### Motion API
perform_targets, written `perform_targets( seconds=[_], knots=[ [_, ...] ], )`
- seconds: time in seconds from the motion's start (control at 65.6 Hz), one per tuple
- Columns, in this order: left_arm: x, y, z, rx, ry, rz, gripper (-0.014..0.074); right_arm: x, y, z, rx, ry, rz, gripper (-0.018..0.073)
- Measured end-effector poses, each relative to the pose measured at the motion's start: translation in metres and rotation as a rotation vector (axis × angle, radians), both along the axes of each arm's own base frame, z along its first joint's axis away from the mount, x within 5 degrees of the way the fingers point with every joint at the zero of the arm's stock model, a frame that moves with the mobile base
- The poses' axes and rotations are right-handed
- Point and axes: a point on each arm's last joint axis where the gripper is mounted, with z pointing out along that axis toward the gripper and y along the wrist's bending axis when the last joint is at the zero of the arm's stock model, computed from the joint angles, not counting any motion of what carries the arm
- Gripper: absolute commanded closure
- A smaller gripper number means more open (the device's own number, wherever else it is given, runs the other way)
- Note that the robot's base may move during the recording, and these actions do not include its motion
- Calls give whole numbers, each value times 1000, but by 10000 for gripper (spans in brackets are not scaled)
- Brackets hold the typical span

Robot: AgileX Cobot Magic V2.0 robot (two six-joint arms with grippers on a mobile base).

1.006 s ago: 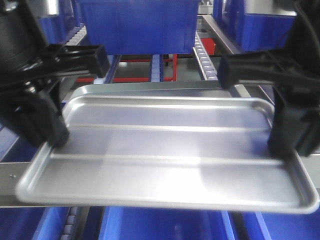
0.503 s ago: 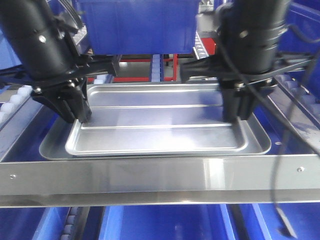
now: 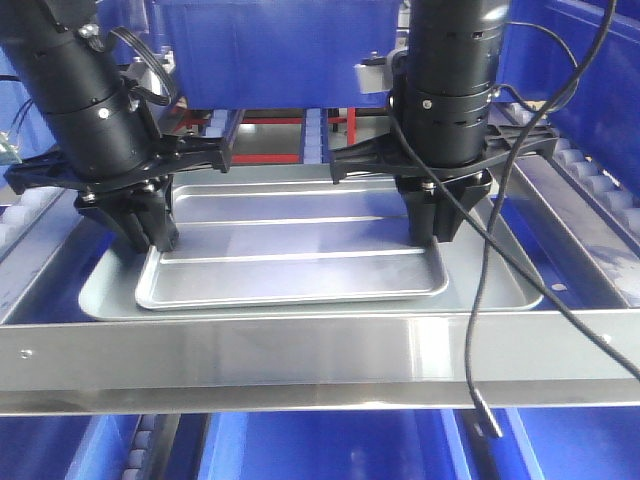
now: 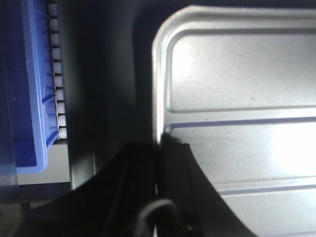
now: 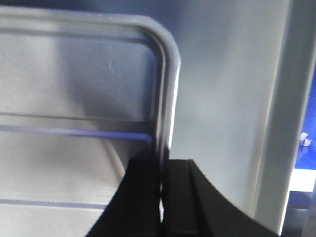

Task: Grab silver tray and stack on right shelf
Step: 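Lower the held tray with both grippers onto the larger silver tray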

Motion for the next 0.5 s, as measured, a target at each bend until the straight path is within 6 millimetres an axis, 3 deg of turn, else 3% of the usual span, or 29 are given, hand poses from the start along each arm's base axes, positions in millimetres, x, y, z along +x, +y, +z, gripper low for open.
perform_targets(
  seconds=[0.503],
  knots=[
    [0,0,0,0,-7,-5,697,0,0,1,-5,6,-3,502]
  ],
)
